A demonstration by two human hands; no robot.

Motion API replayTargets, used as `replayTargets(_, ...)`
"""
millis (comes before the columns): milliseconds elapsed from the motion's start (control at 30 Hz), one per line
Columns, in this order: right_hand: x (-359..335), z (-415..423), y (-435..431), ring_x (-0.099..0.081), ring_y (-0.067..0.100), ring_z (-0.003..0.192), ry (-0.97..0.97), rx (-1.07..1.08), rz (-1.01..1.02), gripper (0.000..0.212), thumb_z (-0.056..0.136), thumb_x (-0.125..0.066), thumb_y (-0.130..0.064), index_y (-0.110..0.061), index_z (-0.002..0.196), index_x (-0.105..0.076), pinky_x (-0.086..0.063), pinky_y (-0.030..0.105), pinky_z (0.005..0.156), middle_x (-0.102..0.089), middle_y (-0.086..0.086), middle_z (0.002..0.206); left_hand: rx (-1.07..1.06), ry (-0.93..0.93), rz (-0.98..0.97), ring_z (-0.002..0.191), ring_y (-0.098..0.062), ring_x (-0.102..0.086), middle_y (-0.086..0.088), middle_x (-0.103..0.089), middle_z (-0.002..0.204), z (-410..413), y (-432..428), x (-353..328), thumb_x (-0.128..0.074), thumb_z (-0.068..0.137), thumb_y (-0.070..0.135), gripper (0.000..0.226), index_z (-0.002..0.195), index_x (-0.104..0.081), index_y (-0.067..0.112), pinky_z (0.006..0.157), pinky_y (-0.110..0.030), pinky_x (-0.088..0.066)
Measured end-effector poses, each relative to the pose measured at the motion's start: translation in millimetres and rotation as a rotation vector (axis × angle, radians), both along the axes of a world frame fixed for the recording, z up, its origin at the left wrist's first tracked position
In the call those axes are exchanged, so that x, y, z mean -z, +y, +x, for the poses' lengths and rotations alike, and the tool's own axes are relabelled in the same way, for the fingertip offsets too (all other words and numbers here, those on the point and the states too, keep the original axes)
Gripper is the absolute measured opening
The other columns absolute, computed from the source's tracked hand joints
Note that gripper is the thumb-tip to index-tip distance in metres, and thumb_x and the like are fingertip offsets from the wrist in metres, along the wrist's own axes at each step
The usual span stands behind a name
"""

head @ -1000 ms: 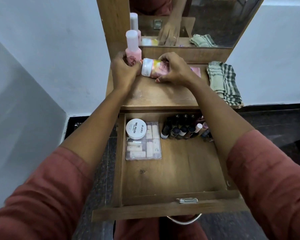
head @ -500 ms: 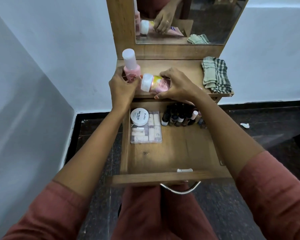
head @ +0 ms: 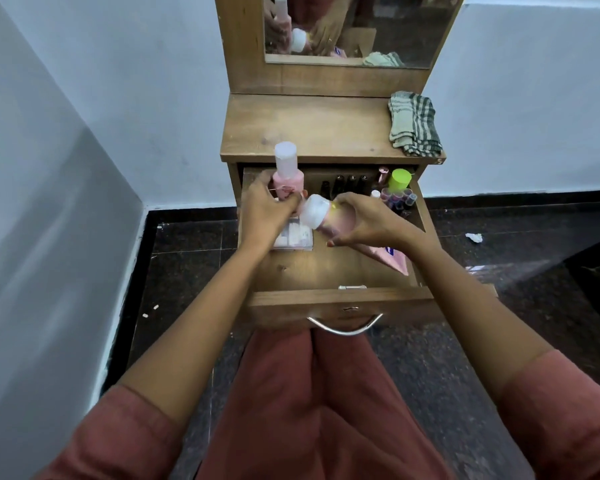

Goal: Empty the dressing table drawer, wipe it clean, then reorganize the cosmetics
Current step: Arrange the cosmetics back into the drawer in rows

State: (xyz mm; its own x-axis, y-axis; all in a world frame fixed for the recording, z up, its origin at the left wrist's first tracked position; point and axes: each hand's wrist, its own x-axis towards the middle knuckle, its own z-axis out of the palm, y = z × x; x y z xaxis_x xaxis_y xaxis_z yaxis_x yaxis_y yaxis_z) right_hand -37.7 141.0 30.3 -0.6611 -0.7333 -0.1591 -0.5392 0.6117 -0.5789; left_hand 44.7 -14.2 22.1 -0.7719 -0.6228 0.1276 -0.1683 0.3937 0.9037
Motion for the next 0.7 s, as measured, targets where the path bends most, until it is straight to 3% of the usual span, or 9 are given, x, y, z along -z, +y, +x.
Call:
replayTargets(133, 17, 5, 16, -0.047, 0.015, 0.094, -0.027, 0.008, 0.047, 0.064, 0.067, -0.081, -0.018, -0.006, 0.119, -0.045, -0.037, 0.022, 0.069, -0.049, 0.003, 0.104, 0.04, -0.023, 0.035, 0.084, -0.013, -0.05, -0.015, -0.064, 0.105, -2, 13, 8, -0.07, 0.078, 0.013, 0.039, 0.112, -0.057, -0.001, 0.053, -0.006, -0.036)
replayTargets(233, 29, 6, 23, -0.045, 0.013, 0.097, -0.028, -0.002, 0.1, 0.066, 0.065, -0.082, -0.016, -0.006, 0.119, -0.044, -0.035, 0.022, 0.077, -0.051, 0.009, 0.113, 0.081, -0.049, 0.011, 0.087, -0.017, -0.054, -0.014, -0.064, 0.105, -5, 20, 15, -0.07, 0.078, 0.013, 0.04, 0.113, -0.056, -0.001, 0.06, -0.014, -0.033)
replayTargets(367, 40, 7, 28, -0.044, 0.013, 0.099, -0.036, -0.033, 0.17, 0.068, 0.065, -0.081, -0.015, -0.008, 0.12, -0.043, -0.037, 0.023, 0.082, -0.051, 0.01, 0.119, 0.1, -0.06, 0.02, 0.086, -0.017, -0.054, -0.018, -0.066, 0.104, -7, 23, 24, -0.071, 0.076, 0.013, 0.039, 0.11, -0.057, -0.001, 0.073, -0.024, -0.041)
replayTargets(533, 49, 10, 32, -0.049, 0.02, 0.098, -0.025, -0.111, 0.258, 0.064, 0.068, -0.079, -0.015, -0.009, 0.12, -0.042, -0.039, 0.028, 0.08, -0.053, 0.011, 0.115, 0.129, -0.081, -0.029, 0.097, -0.022, -0.057, -0.017, -0.064, 0.11, -8, 20, 27, -0.071, 0.077, 0.014, 0.044, 0.116, -0.055, 0.0, 0.077, -0.024, -0.039)
replayTargets(700, 52, 10, 32, -0.049, 0.02, 0.105, -0.004, -0.18, 0.319, 0.063, 0.076, -0.072, -0.019, -0.01, 0.13, -0.04, -0.034, 0.022, 0.081, -0.051, 0.012, 0.125, 0.192, -0.113, -0.064, 0.102, -0.023, -0.06, -0.013, -0.064, 0.111, -11, 21, 32, -0.07, 0.077, 0.015, 0.048, 0.12, -0.05, 0.004, 0.078, -0.023, -0.042)
